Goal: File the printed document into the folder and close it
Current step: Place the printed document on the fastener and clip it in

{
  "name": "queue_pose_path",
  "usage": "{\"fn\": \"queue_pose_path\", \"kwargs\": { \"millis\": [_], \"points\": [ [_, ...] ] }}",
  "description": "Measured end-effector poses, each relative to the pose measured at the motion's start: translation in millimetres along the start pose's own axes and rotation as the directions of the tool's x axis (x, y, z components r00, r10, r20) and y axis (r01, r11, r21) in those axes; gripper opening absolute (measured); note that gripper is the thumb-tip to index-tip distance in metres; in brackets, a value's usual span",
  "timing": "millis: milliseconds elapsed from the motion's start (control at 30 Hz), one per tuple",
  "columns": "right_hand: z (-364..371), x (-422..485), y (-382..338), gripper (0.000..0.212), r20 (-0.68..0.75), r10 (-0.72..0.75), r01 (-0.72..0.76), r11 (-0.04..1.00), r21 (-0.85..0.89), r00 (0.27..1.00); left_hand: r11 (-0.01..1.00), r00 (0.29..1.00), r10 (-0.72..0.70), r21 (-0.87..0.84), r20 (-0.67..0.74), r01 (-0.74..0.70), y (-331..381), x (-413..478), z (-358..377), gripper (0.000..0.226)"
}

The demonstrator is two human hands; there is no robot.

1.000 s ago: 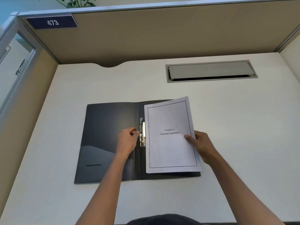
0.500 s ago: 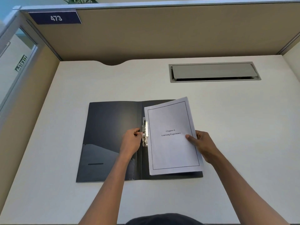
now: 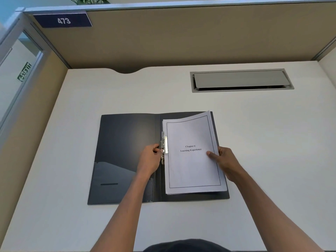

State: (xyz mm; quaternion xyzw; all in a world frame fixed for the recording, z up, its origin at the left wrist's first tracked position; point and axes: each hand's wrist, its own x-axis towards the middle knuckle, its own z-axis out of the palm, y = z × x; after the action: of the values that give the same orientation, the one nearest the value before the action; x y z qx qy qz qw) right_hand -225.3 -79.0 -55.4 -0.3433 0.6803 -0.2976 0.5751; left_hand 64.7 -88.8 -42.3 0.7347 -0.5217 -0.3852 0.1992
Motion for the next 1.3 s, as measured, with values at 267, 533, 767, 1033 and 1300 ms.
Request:
{"fn": "queue_pose_path", "kwargs": {
  "millis": [267,533,767,1033,1300],
  "points": [
    [4.3,-0.6,-11.4,0.027,-0.020,-0.064,0.060,0.987,-0.151,0.998,0.990,0.988,0.095,0.120,-0.122,-0.080,16.0,33.6,-6.7,0.023],
    [15.5,-7.0,-13.1,0.052,-0.175,-0.158,0.038,0.838,-0.545,0.972,0.913,0.968,0.239,0.323,0.071,-0.249,58.0,108.4,-5.5,0.044],
    [19.7,-12.4,-10.3,0.051,-0.252,-0.188,0.009,0.819,-0.574,0.949,0.888,0.965,0.254,0.380,0.064,-0.259,54.7,122.7,2.5,0.044],
    [17.6,-11.0,-6.1,0.035,-0.258,-0.182,0.008,0.831,-0.555,0.949,0.890,0.964,0.261,0.375,0.046,-0.258,54.9,123.6,0.9,0.040],
    [16.5,-10.4,-4.4,0.024,-0.264,-0.220,0.045,0.840,-0.541,0.939,0.880,0.959,0.281,0.387,0.048,-0.277,55.0,119.5,-0.2,0.038]
  ]
}}
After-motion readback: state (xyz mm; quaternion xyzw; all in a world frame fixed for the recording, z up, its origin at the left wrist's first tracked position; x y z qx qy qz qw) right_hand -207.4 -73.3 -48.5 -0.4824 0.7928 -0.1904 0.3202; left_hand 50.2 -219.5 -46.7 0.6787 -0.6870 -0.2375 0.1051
